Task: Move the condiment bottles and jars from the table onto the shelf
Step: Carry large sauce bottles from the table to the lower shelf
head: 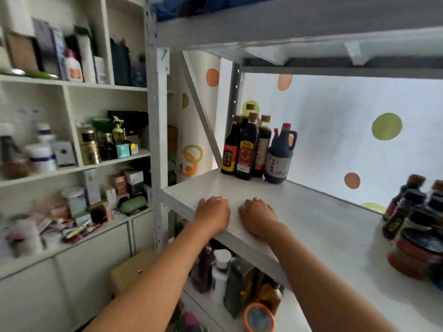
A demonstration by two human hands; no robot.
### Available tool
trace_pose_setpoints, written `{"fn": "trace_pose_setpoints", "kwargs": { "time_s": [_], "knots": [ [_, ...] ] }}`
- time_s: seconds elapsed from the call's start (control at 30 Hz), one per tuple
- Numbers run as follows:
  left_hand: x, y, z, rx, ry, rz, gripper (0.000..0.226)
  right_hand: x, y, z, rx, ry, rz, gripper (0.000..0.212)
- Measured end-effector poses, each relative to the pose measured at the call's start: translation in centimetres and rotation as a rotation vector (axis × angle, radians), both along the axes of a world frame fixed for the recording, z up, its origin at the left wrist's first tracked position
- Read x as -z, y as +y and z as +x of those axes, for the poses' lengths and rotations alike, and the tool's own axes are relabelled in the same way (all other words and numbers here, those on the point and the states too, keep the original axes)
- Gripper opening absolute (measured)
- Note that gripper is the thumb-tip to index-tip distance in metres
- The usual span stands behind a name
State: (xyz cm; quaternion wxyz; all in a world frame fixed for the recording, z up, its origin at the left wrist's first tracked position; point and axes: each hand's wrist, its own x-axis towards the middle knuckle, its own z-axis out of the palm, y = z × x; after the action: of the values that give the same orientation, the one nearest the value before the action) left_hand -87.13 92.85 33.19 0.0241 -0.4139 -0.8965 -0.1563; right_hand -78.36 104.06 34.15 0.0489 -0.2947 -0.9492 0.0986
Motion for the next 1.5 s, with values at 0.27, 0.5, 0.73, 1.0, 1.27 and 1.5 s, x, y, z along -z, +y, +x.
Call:
{"fn": "trace_pose_setpoints", "kwargs": {
  "time_s": [0.27, 0.5, 0.73, 1.0, 1.27, 1.5],
  "knots": [
    [3.0, -6.4, 13.0, -0.137, -0.124, 0.261, 0.046, 1.2, -5.3, 9.9, -0.246, 0.041, 0.056, 0.049],
    [4.3, -12.3, 22.1, -0.319, 0.095, 0.133, 0.051, 3.6, -10.6, 18.4, -0.555, 0.256, 0.183, 0.058],
    [6.3, -22.1, 30.1, -0.585, 0.068, 0.114, 0.053, 7.3, -19.8, 22.1, -0.790, 0.261, 0.098, 0.056],
    [9.3, -38.4, 40.3, -0.915, 0.064, 0.164, 0.053, 9.9, -36.5, 28.2, -1.173, 0.303, -0.002, 0.056],
    [12.3, -56.2, 55.7, -1.200, 0.034, 0.225, 0.052, 12.2, -55.7, 39.0, -1.451, 0.274, -0.078, 0.055],
    [13.7, -70.7, 71.9, -1.476, 0.071, 0.296, 0.052, 12.6, -72.6, 52.4, -1.745, 0.230, -0.110, 0.056]
  ]
}}
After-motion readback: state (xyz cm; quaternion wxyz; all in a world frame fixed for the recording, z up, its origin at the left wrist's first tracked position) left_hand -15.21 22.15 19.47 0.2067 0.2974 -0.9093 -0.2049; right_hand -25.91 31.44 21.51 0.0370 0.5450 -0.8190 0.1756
